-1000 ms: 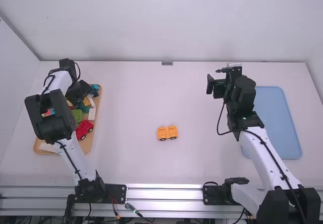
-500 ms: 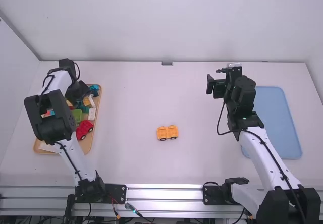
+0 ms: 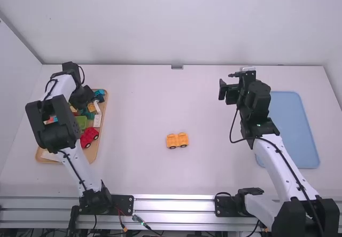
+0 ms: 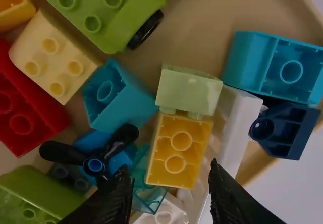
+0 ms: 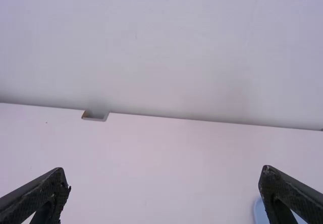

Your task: Assemble lego blocks to make yellow taxi

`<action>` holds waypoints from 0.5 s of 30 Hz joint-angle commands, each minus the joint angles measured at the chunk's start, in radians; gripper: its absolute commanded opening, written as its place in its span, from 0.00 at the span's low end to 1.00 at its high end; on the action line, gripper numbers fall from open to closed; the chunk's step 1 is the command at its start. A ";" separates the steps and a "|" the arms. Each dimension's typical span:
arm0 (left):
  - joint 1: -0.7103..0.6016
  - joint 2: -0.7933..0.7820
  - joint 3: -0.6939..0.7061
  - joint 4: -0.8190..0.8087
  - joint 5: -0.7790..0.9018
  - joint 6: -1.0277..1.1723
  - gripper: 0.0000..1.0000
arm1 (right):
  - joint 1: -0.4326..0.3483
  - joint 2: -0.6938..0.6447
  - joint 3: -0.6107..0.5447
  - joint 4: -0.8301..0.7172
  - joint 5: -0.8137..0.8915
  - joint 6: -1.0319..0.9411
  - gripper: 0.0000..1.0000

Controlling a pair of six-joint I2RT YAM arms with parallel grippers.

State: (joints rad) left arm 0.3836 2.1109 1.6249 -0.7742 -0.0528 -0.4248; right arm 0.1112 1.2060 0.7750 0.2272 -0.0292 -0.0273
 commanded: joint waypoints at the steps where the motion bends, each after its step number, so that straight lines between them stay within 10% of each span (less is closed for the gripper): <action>1: 0.009 -0.048 -0.004 -0.005 0.010 0.031 0.38 | 0.000 0.006 0.032 0.001 0.000 0.005 0.99; 15: 0.009 -0.048 -0.075 0.064 0.008 0.082 0.45 | 0.002 0.006 0.032 0.003 -0.001 0.005 0.99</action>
State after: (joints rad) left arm 0.3836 2.0941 1.5658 -0.6987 -0.0448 -0.3565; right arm 0.1112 1.2060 0.7750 0.2268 -0.0280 -0.0288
